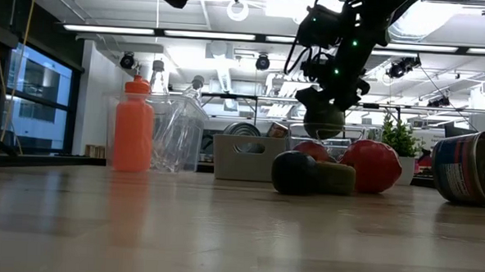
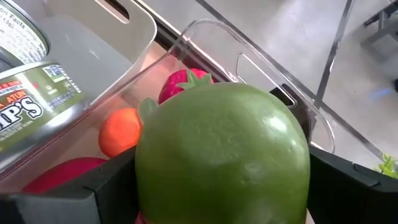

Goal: Pick & Place Food Item
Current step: Put the green apple into the transparent bin, then put the red apple into the transparent bin

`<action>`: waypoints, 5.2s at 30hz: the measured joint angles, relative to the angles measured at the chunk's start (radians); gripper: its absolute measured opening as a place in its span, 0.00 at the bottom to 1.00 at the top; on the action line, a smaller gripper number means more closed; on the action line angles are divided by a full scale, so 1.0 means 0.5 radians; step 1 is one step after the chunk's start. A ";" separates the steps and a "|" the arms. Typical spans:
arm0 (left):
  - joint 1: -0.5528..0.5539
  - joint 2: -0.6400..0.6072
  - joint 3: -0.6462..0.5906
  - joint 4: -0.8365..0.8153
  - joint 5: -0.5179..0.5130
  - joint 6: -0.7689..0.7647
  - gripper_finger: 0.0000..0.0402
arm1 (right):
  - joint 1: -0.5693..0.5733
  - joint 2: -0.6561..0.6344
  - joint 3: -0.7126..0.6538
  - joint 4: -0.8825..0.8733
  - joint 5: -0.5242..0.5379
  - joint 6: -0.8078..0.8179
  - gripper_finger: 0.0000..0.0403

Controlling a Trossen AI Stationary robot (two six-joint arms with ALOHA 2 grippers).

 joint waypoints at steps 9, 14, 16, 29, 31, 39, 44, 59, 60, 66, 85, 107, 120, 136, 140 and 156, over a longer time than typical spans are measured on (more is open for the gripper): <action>0.000 0.000 0.000 -0.001 0.000 0.000 0.99 | 0.032 0.001 0.000 0.173 -0.195 -0.036 0.86; 0.000 0.000 0.000 -0.006 0.000 -0.042 0.99 | 0.090 0.001 0.000 0.335 -0.053 0.070 0.86; 0.000 0.000 0.000 -0.008 0.001 -0.062 0.99 | 0.088 0.001 0.000 0.345 -0.133 0.027 0.86; 0.000 0.000 -0.001 -0.035 0.000 -0.068 0.99 | 0.096 0.001 0.000 0.307 -0.062 -0.039 0.86; 0.000 0.000 -0.001 -0.034 0.000 -0.060 0.99 | 0.108 0.001 0.000 0.315 -0.045 -0.080 0.86; 0.000 0.000 -0.001 -0.034 0.000 -0.046 0.99 | 0.081 0.001 0.000 0.338 -0.107 -0.051 0.86; 0.000 0.000 -0.001 -0.032 0.000 -0.040 0.99 | 0.008 0.001 0.000 0.395 -0.143 -0.064 0.86; 0.000 0.000 -0.001 -0.031 0.000 -0.037 0.99 | -0.237 0.191 0.000 0.532 -0.207 -0.072 0.86; 0.000 0.000 -0.001 -0.031 0.000 -0.037 0.99 | -0.249 0.202 0.000 0.541 -0.207 -0.061 0.86; 0.000 0.000 -0.001 -0.031 0.000 -0.030 0.99 | -0.311 0.248 0.000 0.665 -0.193 -0.056 0.86; 0.000 0.000 -0.001 -0.031 0.000 -0.038 0.99 | -0.381 0.250 0.000 0.672 -0.246 -0.042 0.86; 0.000 0.000 -0.001 -0.044 0.000 -0.019 0.99 | -0.383 0.249 -0.001 0.613 -0.471 0.168 0.72; 0.000 0.000 -0.001 -0.046 0.000 -0.023 0.99 | -0.383 0.249 0.000 0.628 -0.462 0.158 0.93; 0.000 0.000 -0.001 -0.047 0.000 -0.022 0.99 | -0.383 0.249 0.000 0.631 -0.462 0.110 0.96; 0.000 0.000 -0.001 -0.049 0.000 -0.022 0.99 | -0.371 0.245 -0.001 0.675 -0.454 0.111 0.98; 0.000 0.000 -0.001 -0.122 0.000 -0.022 0.99 | 0.085 0.093 0.000 0.973 0.539 -0.442 0.98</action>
